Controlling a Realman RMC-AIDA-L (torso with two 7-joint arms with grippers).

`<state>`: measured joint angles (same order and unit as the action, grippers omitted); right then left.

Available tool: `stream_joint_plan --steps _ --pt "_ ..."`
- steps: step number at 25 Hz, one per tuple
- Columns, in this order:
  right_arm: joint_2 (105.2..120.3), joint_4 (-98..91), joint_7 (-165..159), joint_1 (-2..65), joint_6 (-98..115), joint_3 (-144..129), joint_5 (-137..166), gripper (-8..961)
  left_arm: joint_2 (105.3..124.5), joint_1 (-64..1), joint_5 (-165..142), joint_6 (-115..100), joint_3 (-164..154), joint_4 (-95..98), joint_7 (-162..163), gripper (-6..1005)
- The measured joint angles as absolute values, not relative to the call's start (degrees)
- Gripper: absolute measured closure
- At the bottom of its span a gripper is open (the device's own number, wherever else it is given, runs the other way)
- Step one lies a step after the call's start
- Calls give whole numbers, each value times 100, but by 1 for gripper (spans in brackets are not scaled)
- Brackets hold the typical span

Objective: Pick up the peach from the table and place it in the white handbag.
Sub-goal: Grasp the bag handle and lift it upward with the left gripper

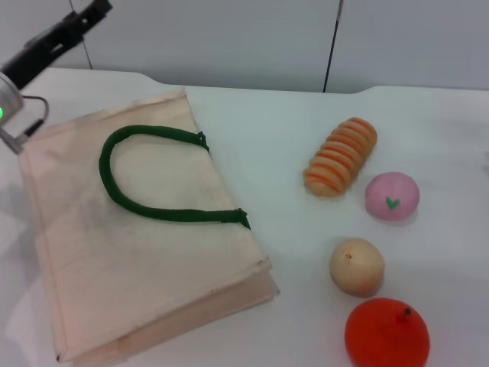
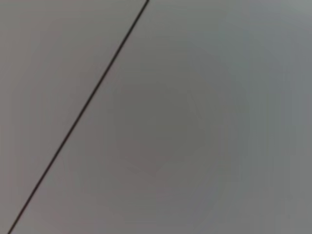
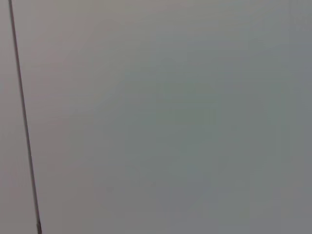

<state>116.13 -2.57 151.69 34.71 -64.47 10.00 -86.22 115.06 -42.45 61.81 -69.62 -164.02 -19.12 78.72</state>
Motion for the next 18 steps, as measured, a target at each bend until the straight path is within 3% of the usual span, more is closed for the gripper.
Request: stream_joint_plan --steps 6,18 --pt "11609 -282 15169 3466 -6428 1022 -8622 79 11291 -4506 4352 -7243 -16409 -3212 9702 171" --pt "11595 -304 15169 3427 -6424 1002 -8622 86 11132 -5325 1213 -9100 -16418 -5133 10818 172"
